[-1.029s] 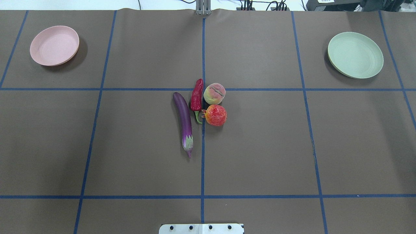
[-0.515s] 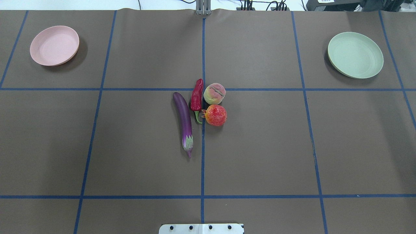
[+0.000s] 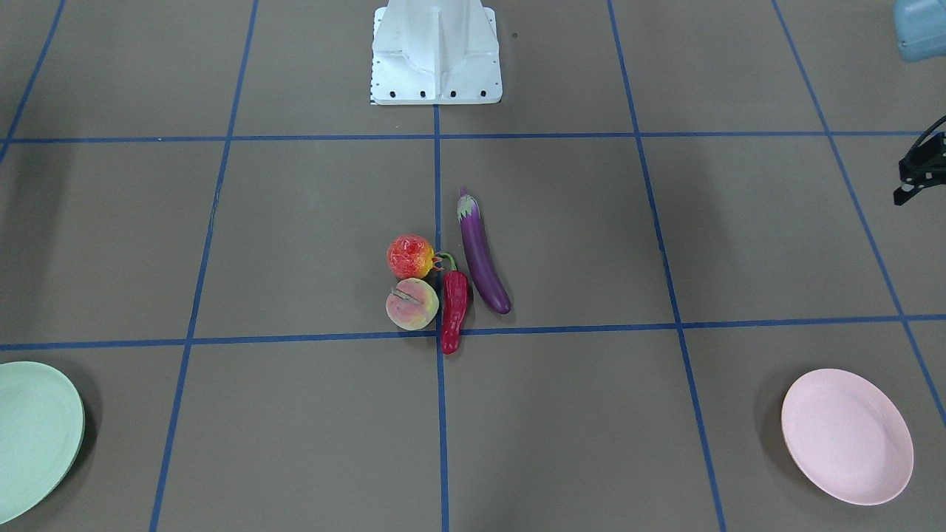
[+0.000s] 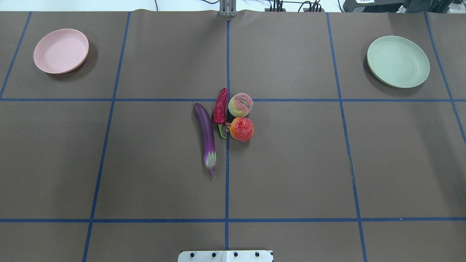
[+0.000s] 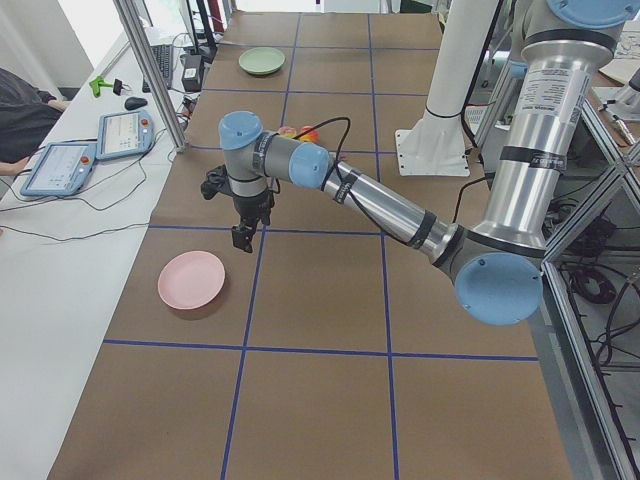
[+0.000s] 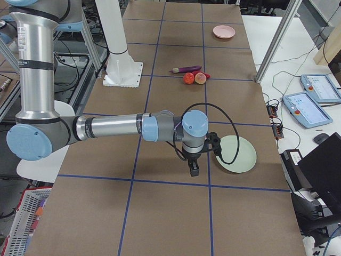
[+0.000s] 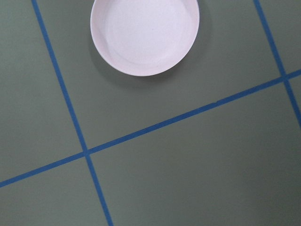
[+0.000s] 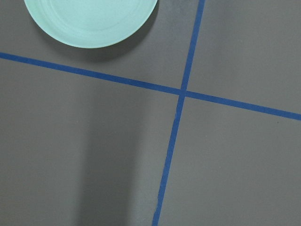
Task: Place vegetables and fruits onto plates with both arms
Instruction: 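Reach the left gripper down to the purple eggplant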
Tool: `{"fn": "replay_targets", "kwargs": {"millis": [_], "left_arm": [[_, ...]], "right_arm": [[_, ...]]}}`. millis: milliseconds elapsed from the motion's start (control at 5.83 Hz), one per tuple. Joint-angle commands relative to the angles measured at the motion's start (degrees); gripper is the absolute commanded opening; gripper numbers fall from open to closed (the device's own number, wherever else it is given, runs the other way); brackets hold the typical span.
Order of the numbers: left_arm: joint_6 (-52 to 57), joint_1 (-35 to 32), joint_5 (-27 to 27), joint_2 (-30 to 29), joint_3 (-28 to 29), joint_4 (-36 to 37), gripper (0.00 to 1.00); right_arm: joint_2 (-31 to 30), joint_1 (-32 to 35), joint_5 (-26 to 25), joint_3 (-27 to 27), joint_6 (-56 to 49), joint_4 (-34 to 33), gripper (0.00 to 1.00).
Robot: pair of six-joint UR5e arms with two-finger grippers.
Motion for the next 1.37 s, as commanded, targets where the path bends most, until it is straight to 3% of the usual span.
{"fn": "replay_targets", "kwargs": {"millis": [0, 343, 686, 858, 1201], "left_arm": [[-18.3, 9.4, -0.4, -6.2, -0.4, -0.3, 1.00], [-37.1, 21.0, -0.1, -16.6, 0.6, -0.4, 1.00], [-51.0, 28.2, 0.0, -22.3, 1.5, -0.6, 1.00], [-54.1, 31.6, 3.4, -27.5, 7.5, -1.7, 1.00], [-62.0, 37.6, 9.9, -28.0, 14.8, -15.3, 1.00]], "right_arm": [[-0.1, -0.1, -0.1, -1.0, 0.2, 0.0, 1.00], [-0.1, -0.1, 0.0, -1.2, 1.6, 0.0, 1.00], [0.0, -0.1, 0.6, -1.0, 1.6, 0.1, 1.00], [0.0, -0.1, 0.6, -0.8, 1.7, 0.1, 1.00], [-0.2, -0.1, 0.9, -1.0, 1.7, 0.1, 1.00]]}}
